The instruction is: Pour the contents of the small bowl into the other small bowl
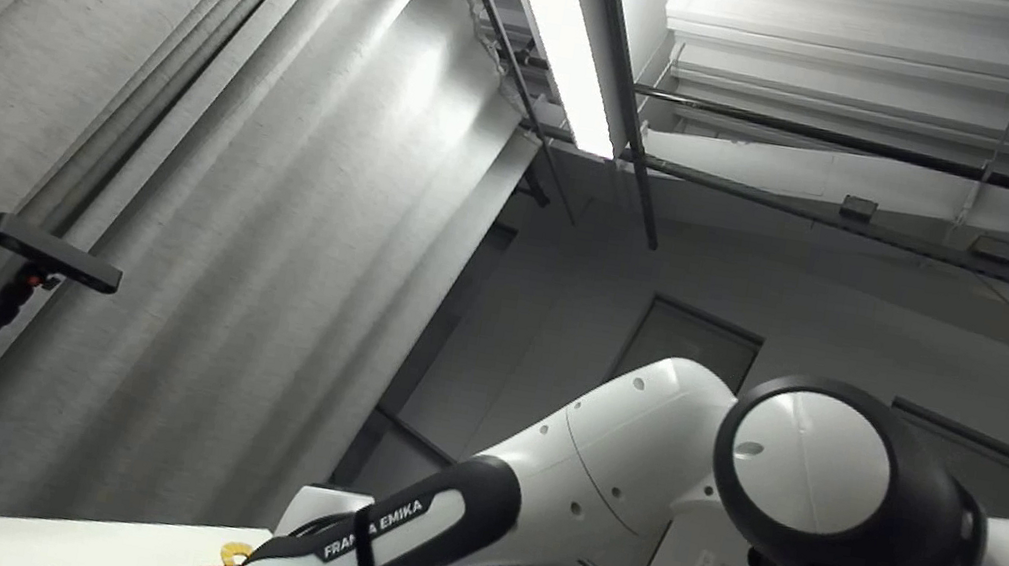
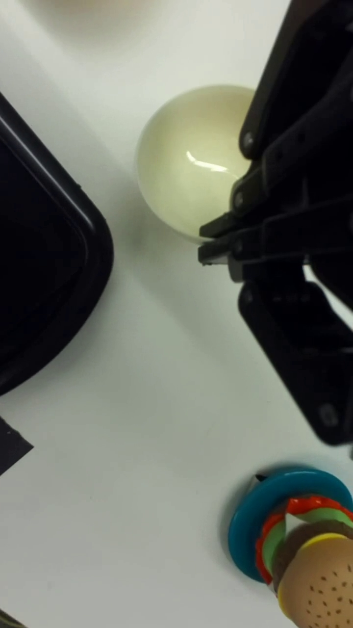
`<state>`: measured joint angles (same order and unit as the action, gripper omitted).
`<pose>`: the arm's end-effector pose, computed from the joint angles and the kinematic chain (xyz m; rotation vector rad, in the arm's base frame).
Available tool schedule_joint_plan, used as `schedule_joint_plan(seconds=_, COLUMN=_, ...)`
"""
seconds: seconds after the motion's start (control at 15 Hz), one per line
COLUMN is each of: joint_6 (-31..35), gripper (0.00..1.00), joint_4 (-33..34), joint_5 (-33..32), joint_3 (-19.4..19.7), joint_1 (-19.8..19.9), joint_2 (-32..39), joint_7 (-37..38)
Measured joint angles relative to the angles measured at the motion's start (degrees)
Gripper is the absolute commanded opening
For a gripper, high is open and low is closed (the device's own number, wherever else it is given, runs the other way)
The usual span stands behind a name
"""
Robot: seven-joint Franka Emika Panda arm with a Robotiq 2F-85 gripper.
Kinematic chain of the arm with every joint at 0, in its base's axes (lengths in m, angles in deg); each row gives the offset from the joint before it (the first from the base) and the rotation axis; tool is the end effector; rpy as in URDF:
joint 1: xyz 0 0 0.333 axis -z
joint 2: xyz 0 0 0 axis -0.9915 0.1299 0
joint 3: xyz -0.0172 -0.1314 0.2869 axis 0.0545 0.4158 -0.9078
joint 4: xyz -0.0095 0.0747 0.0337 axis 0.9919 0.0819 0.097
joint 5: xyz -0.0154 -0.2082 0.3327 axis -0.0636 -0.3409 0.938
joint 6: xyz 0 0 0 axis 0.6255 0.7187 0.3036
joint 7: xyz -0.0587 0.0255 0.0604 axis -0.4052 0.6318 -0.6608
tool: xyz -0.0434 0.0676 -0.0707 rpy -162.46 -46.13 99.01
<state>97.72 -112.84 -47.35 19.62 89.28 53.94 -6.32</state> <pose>0.5535 -0.1290 0.1712 2.7830 -1.1333 -0.3102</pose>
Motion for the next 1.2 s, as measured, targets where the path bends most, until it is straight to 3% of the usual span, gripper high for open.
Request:
schedule_joint_plan(seconds=0.27, joint_6=-0.75, gripper=0.01, joint_4=3.05, joint_5=3.45, joint_3=0.39, joint_1=0.02, joint_2=3.28, joint_7=-1.49)
schedule_joint_plan(seconds=0.33, joint_6=-0.99, gripper=0.29, joint_4=3.59, joint_5=4.5, joint_3=0.51, joint_1=0.04, joint_2=3.85, joint_7=-1.96)
schedule_joint_plan(seconds=0.47, joint_6=-1.75, gripper=0.37, joint_4=4.44, joint_5=6.26, joint_3=0.78, joint_1=0.07, joint_2=4.21, joint_7=-2.6)
schedule_joint_plan(seconds=1.0, joint_6=-1.9, gripper=0.96, joint_4=5.01, joint_5=7.41, joint_3=1.49, joint_1=-0.48, joint_2=4.65, joint_7=-2.79)
schedule_joint_plan(seconds=1.2, joint_6=-1.65, gripper=1.0, joint_4=4.75, joint_5=5.97, joint_3=2.87, joint_1=-2.53, joint_2=3.55, joint_7=-2.7)
